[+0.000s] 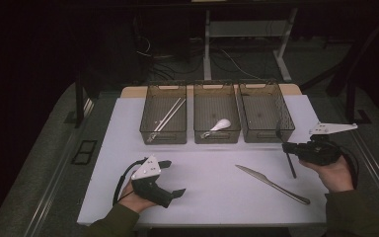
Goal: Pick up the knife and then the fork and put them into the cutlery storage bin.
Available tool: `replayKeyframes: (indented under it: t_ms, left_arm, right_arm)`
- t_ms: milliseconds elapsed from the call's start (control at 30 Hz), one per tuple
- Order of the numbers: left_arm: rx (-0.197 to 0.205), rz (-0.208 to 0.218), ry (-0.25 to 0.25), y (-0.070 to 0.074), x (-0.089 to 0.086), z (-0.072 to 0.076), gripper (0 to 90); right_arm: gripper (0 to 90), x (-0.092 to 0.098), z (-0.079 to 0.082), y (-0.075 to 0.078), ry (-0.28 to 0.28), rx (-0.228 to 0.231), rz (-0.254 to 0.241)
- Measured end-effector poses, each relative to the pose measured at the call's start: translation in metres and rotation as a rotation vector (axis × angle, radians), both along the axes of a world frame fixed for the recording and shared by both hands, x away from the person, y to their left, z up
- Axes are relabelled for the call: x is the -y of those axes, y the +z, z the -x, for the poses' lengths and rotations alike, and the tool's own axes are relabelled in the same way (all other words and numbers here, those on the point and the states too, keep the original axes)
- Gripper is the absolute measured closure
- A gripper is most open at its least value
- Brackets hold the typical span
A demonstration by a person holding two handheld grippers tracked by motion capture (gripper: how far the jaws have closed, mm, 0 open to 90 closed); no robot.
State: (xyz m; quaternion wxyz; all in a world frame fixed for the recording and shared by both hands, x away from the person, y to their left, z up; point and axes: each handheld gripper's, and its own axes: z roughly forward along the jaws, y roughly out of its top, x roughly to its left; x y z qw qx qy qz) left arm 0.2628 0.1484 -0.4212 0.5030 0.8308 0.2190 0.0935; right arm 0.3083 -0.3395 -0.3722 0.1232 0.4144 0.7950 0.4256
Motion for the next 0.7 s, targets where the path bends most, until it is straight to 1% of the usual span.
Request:
replayKeyframes:
  t_ms: [100, 200, 267, 300, 367, 500, 667, 700]
  left_arm:
    - [0.002, -0.001, -0.001, 0.0, 0.0, 0.0, 0.0]
    - [0.006, -0.002, 0.001, 0.0, 0.001, 0.001, 0.0]
    - [0.001, -0.005, -0.003, 0.0, 0.001, 0.0, 0.0]
    - [-0.001, -0.01, -0.004, 0.0, 0.001, 0.0, 0.0]
    - [-0.011, -0.005, -0.001, -0.001, 0.002, 0.0, 0.0]
    - [-0.017, 0.001, 0.004, -0.001, 0.002, 0.0, 0.0]
    - [-0.006, -0.007, 0.0, -0.001, 0.002, 0.0, 0.0]
    - [-0.006, -0.006, 0.0, -0.001, 0.002, 0.0, 0.0]
  right_arm:
    - [85.2, 0.003, -0.002, 0.005, -0.021, 0.019, -0.037]
    - [85.2, 0.005, -0.005, 0.011, -0.039, 0.045, -0.057]
    - [85.2, 0.006, -0.007, 0.015, -0.045, 0.06, -0.068]
    - [85.1, 0.007, -0.008, 0.016, -0.047, 0.064, -0.071]
    - [85.1, 0.007, -0.01, 0.019, -0.05, 0.074, -0.075]
    - [85.1, 0.005, -0.016, 0.026, -0.063, 0.094, -0.087]
    - [85.1, 0.003, -0.026, 0.036, -0.084, 0.111, -0.093]
    - [85.1, 0.003, -0.029, 0.038, -0.087, 0.121, -0.09]
